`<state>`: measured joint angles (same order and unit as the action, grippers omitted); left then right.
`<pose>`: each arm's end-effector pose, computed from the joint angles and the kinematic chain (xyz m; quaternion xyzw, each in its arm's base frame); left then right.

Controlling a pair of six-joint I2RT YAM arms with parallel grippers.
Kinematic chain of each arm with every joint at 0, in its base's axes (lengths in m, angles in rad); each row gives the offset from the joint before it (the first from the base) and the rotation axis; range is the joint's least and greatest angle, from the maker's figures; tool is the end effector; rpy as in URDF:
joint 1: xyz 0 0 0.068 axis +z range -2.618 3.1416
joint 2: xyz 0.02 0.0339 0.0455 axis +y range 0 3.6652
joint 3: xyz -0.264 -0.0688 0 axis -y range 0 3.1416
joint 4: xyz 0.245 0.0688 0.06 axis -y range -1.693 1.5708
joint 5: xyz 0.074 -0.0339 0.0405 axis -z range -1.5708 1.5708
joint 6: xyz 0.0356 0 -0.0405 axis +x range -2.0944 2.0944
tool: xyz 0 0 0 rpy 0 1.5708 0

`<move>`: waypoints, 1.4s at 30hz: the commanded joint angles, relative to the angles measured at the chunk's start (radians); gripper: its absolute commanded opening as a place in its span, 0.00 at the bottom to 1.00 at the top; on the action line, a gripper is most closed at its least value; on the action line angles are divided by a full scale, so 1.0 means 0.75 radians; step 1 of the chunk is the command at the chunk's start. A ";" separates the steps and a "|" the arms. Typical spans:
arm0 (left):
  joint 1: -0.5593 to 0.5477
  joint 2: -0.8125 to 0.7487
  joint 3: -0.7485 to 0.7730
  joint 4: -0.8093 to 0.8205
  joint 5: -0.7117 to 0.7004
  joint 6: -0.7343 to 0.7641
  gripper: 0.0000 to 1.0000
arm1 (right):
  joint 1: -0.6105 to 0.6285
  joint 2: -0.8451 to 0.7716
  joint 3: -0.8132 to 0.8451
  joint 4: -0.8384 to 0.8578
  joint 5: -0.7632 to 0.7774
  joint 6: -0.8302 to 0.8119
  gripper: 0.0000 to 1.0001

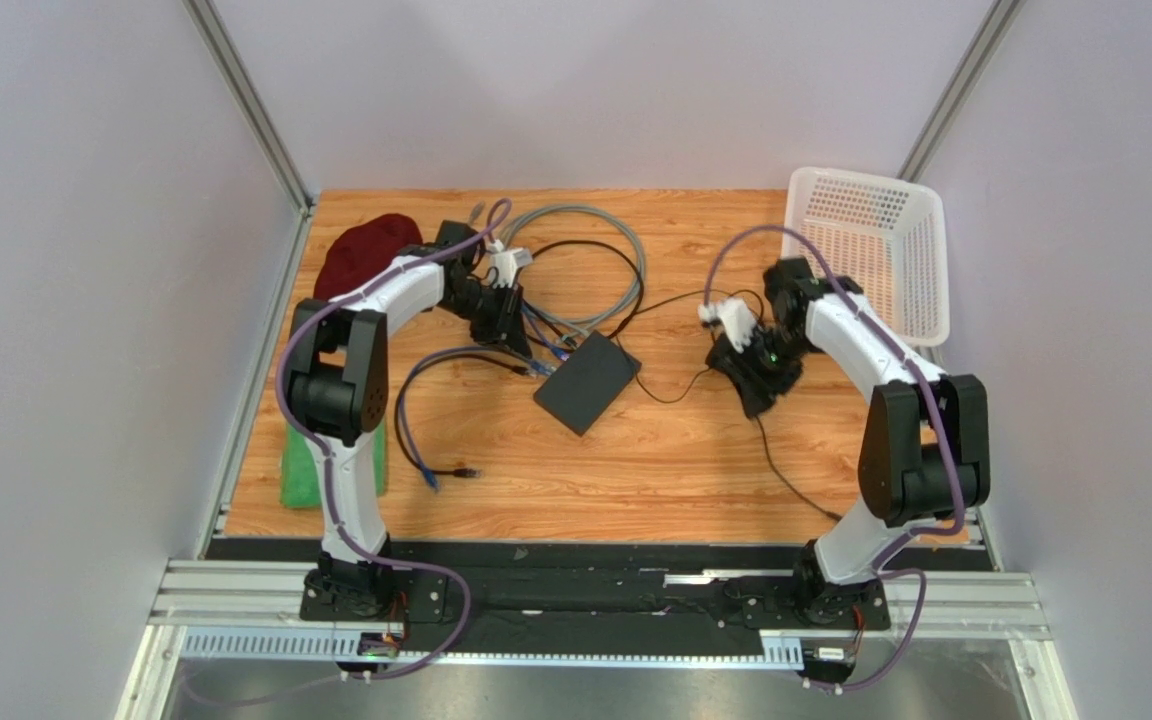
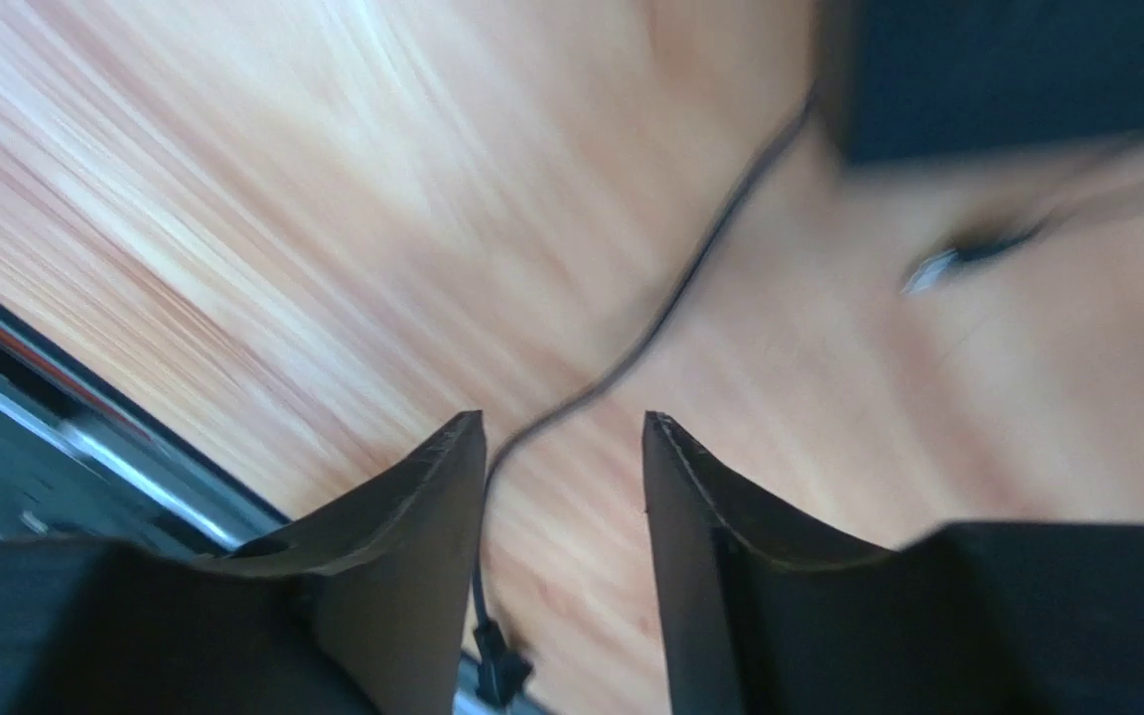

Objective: Pull the plug from the switch port

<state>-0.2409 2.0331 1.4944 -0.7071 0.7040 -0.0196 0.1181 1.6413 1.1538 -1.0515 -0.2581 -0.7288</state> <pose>0.3938 -0.1205 0.1798 0.1577 0.9145 -0.3571 0.1064 0.2835 0.0428 0.2067 -0.4093 0.9031 0.1180 0.0537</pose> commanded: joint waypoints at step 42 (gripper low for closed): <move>-0.133 -0.082 0.218 -0.524 -0.276 0.372 0.36 | 0.462 0.434 0.615 0.310 -0.325 0.659 0.52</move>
<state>-0.3378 1.9961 1.5982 -0.9253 0.5980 0.1257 0.4271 1.9526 1.5627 -0.8658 -0.5217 -0.2497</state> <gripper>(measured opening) 0.354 0.515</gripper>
